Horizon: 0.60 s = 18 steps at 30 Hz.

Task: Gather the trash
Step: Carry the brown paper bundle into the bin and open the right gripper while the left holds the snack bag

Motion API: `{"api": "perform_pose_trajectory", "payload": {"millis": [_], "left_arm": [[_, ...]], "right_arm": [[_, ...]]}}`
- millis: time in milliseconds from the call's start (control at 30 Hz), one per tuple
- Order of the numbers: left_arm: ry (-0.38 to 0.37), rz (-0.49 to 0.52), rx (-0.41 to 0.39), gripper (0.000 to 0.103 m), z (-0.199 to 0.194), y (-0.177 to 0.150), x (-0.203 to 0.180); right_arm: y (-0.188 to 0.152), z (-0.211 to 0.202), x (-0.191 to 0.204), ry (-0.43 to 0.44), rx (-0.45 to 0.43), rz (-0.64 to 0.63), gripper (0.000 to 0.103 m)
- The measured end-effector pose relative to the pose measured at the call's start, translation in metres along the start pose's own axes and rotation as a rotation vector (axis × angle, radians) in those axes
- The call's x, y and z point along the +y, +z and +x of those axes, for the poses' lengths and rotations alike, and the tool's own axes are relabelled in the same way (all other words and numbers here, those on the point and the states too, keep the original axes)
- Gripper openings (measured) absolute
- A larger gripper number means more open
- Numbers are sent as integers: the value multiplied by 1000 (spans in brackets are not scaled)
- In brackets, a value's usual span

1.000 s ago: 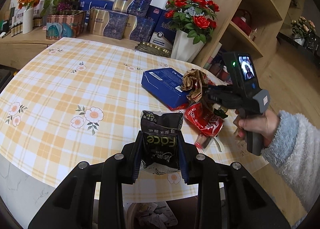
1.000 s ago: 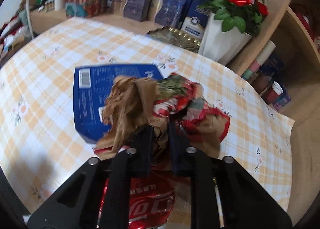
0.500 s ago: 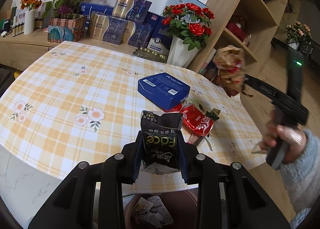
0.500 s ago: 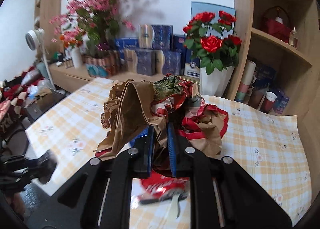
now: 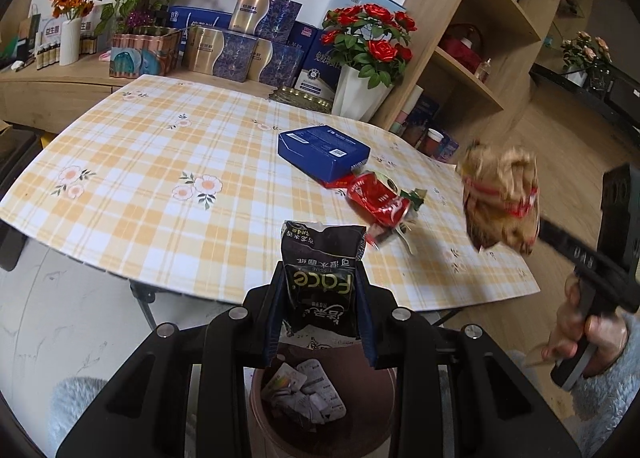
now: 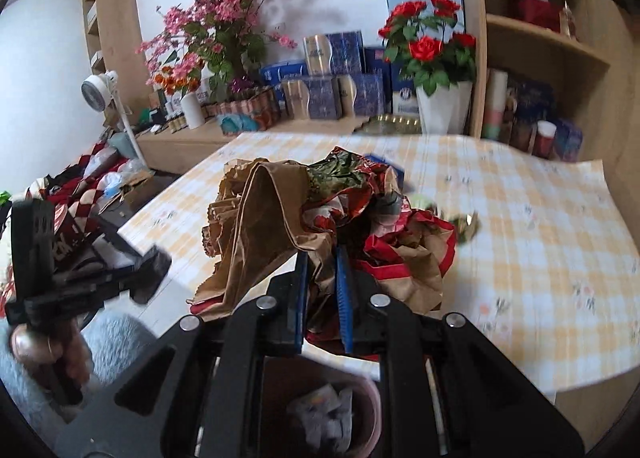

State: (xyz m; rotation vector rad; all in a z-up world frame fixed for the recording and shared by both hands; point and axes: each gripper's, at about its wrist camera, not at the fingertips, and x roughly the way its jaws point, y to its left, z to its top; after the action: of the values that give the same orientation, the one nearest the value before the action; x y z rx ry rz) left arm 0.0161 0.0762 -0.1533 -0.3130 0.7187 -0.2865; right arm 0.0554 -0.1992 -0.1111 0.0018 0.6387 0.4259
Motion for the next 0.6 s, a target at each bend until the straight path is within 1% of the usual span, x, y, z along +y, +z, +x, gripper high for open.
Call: {"api": "perform_pose_trajectory", "payload": {"millis": [67, 167, 233, 400, 467, 500, 600], "left_arm": [[0, 4, -4, 31, -6, -5, -3], [12, 32, -16, 31, -16, -13, -11], [23, 53, -15, 31, -20, -20, -16], [29, 77, 2, 31, -26, -38, -24], [30, 84, 12, 31, -28, -44, -25], [32, 84, 14, 31, -29, -47, -25], [32, 76, 18, 31, -31, -50, -23]], "right_arm": [[-15, -6, 5, 6, 21, -5, 17], [-36, -13, 12, 62, 53, 8, 17], [-52, -12, 18, 105, 88, 29, 17], [-90, -2, 36, 149, 178, 40, 17], [-105, 2, 41, 179, 212, 52, 17], [-108, 4, 42, 185, 220, 55, 17], [-125, 18, 46, 227, 283, 104, 17]]}}
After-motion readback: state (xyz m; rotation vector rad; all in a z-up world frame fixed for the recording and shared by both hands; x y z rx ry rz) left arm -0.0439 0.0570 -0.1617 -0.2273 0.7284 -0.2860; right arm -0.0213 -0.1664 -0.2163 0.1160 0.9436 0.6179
